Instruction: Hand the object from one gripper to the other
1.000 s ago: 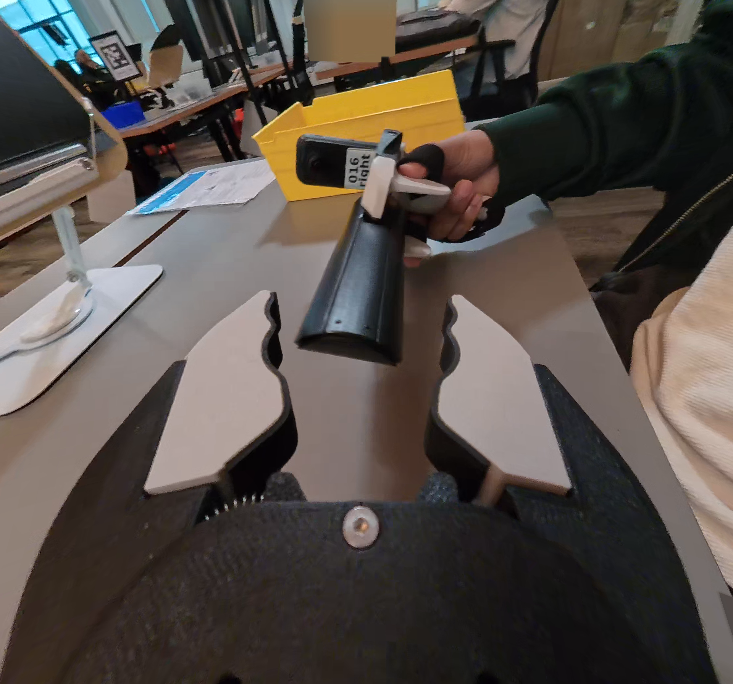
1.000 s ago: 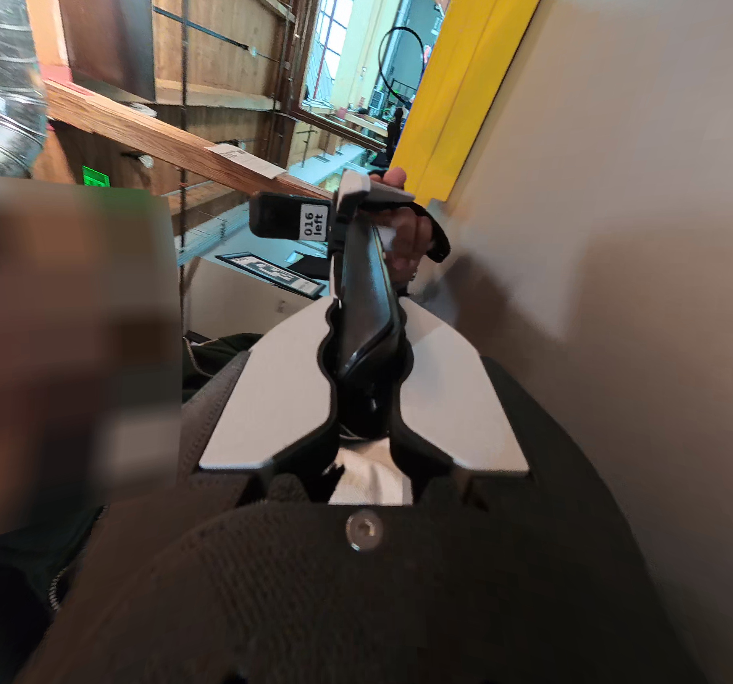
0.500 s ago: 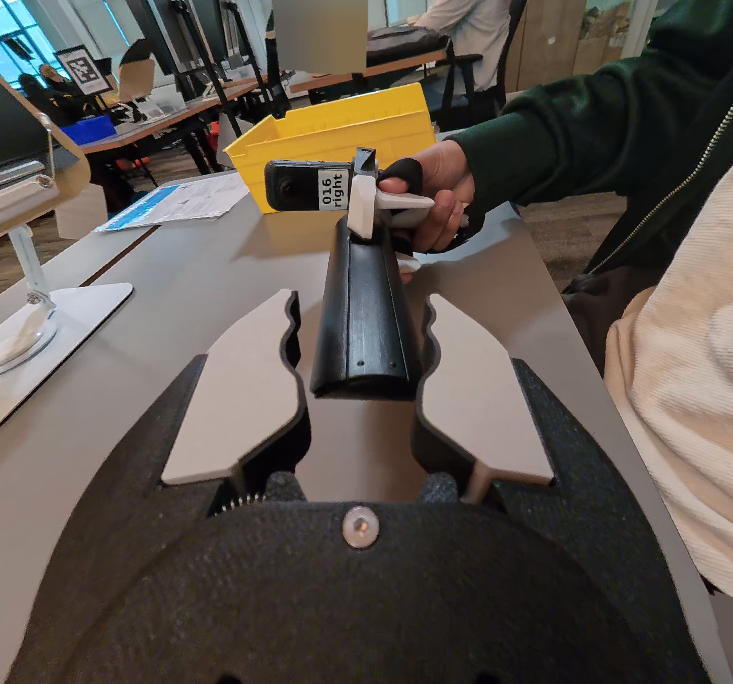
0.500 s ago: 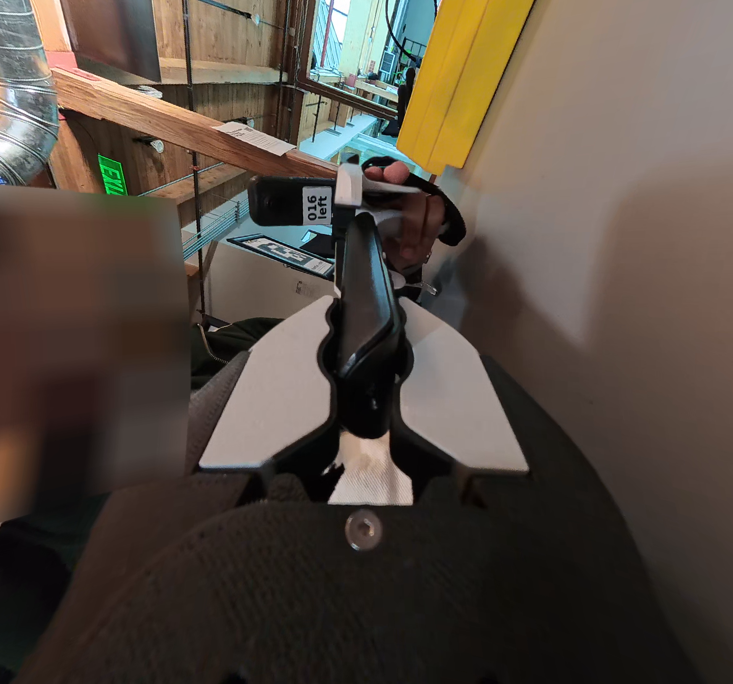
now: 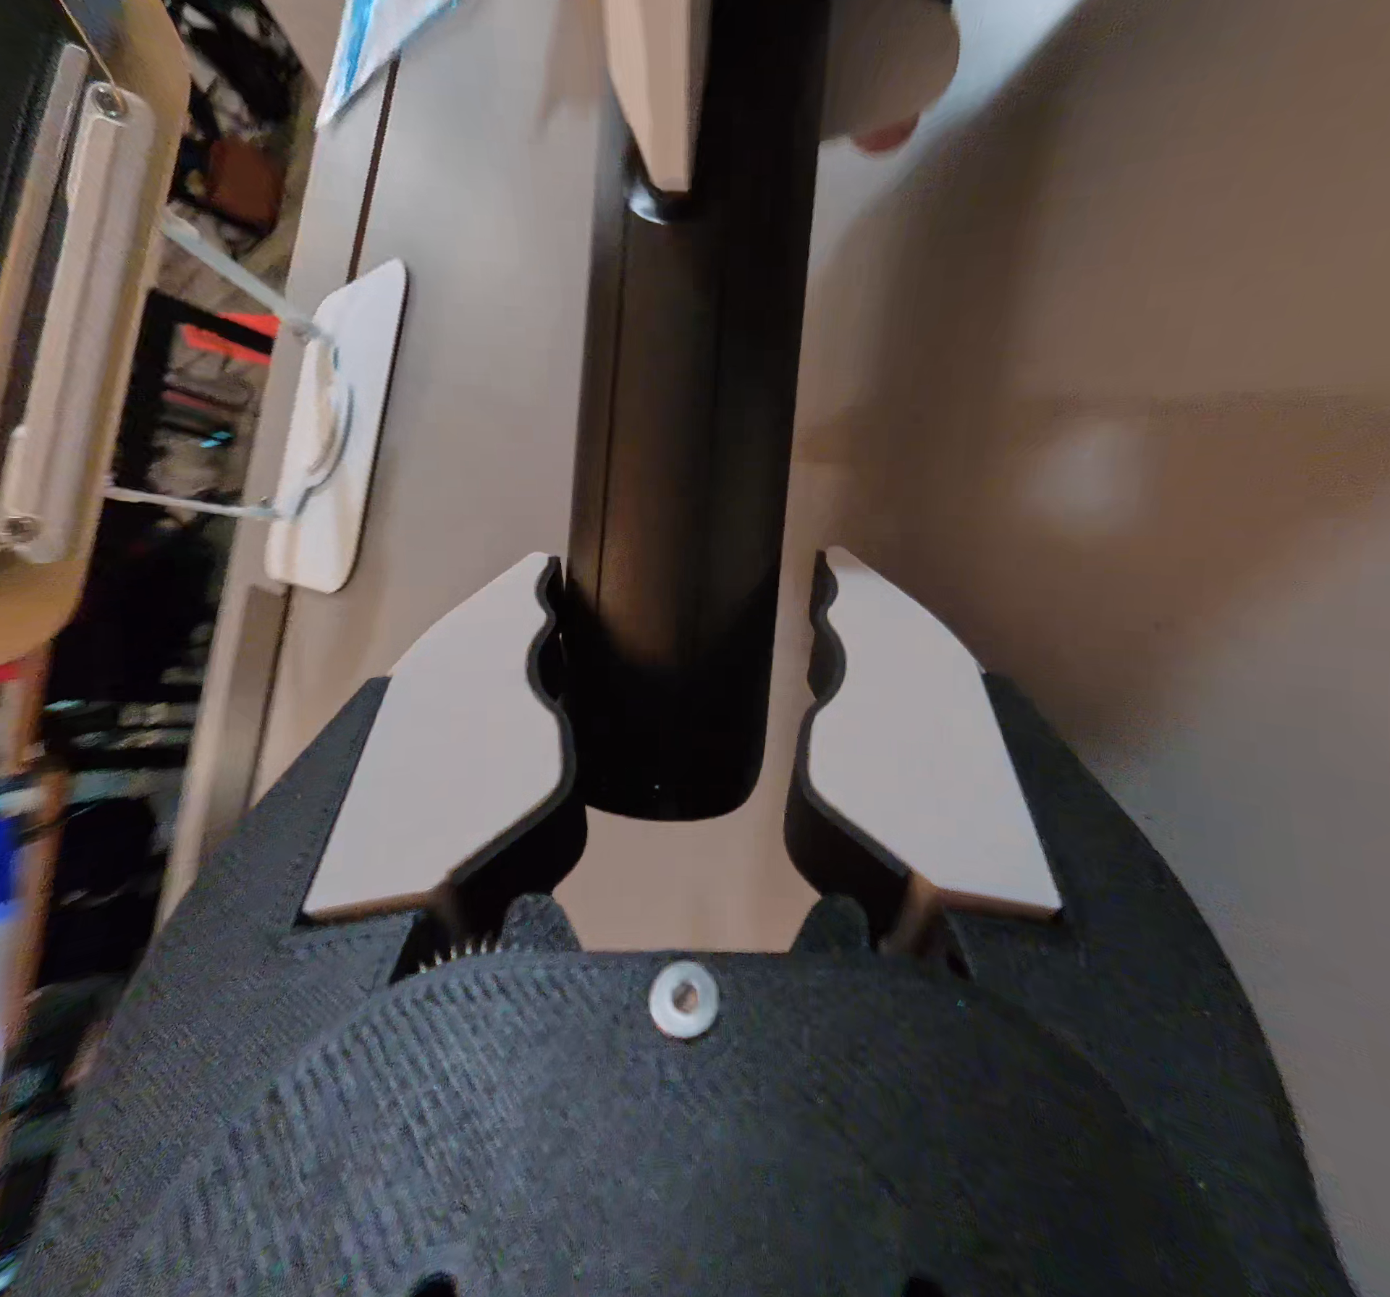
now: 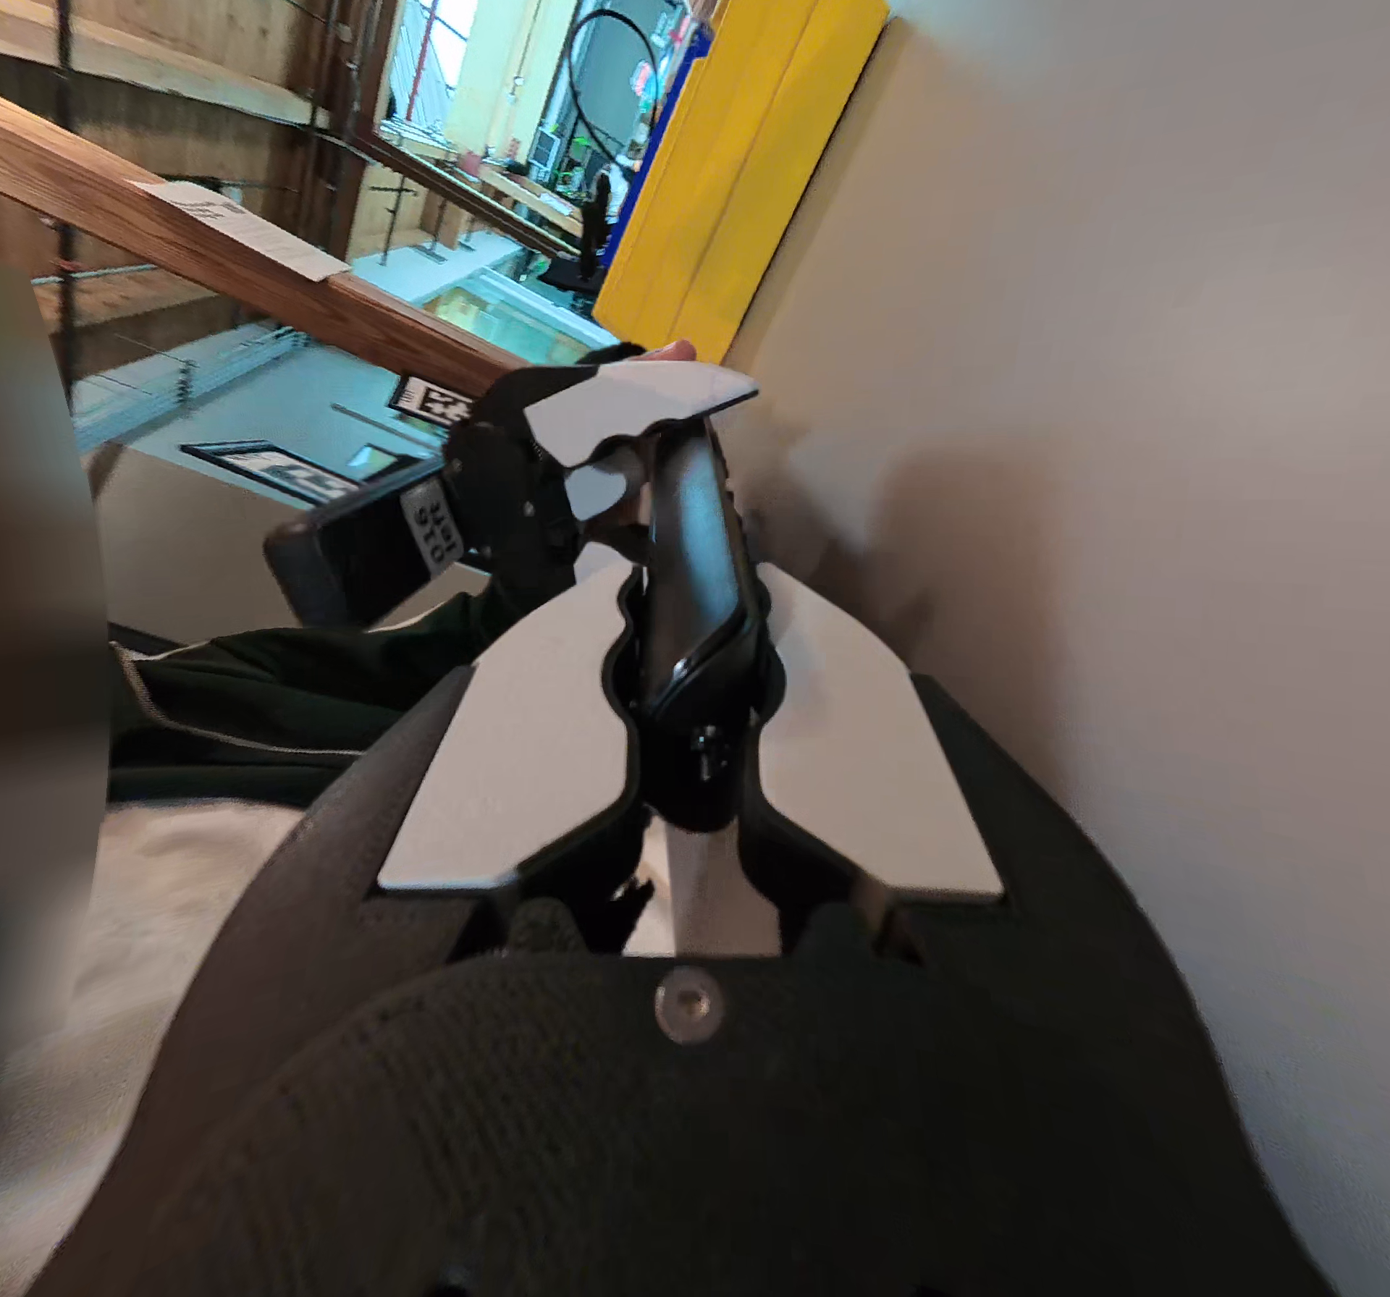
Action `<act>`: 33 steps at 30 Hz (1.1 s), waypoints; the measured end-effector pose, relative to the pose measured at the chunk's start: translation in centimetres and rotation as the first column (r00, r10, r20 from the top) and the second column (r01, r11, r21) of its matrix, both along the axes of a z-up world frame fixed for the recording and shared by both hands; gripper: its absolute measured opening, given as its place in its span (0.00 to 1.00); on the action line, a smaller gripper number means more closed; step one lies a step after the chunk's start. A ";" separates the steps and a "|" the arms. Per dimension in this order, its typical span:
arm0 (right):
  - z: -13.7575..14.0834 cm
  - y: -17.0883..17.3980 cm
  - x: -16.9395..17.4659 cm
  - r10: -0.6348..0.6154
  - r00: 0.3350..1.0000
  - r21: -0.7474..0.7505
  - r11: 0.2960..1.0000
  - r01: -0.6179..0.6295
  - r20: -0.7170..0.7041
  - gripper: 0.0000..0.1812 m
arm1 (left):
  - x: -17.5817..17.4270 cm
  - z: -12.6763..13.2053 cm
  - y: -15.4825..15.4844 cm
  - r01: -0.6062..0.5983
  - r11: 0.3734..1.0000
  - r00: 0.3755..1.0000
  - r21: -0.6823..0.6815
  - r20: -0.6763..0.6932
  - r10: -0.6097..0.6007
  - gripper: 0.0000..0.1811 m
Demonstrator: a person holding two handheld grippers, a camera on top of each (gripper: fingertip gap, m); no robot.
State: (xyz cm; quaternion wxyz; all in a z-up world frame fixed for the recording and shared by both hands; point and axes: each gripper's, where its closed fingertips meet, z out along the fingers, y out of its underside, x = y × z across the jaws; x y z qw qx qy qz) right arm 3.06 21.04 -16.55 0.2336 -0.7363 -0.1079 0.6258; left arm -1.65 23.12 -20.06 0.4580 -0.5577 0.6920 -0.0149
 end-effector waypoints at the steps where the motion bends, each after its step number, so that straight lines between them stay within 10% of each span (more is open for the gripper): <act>1: -0.1 0.0 0.0 -0.010 1.000 0.020 1.000 0.009 0.029 0.14 | -0.2 -0.3 0.3 -0.026 0.999 0.999 0.047 -0.046 0.028 0.35; 16: 0.9 -0.5 -1.7 -0.137 0.926 0.369 0.930 -0.003 0.352 0.14 | -1.1 -1.0 1.9 -0.136 0.983 0.982 0.119 -0.115 0.150 0.29; 33: 6.1 -1.2 -2.3 -0.141 0.985 0.533 0.844 0.066 0.101 0.32 | -0.5 2.1 1.6 -0.144 0.990 0.981 -0.004 0.128 0.144 0.29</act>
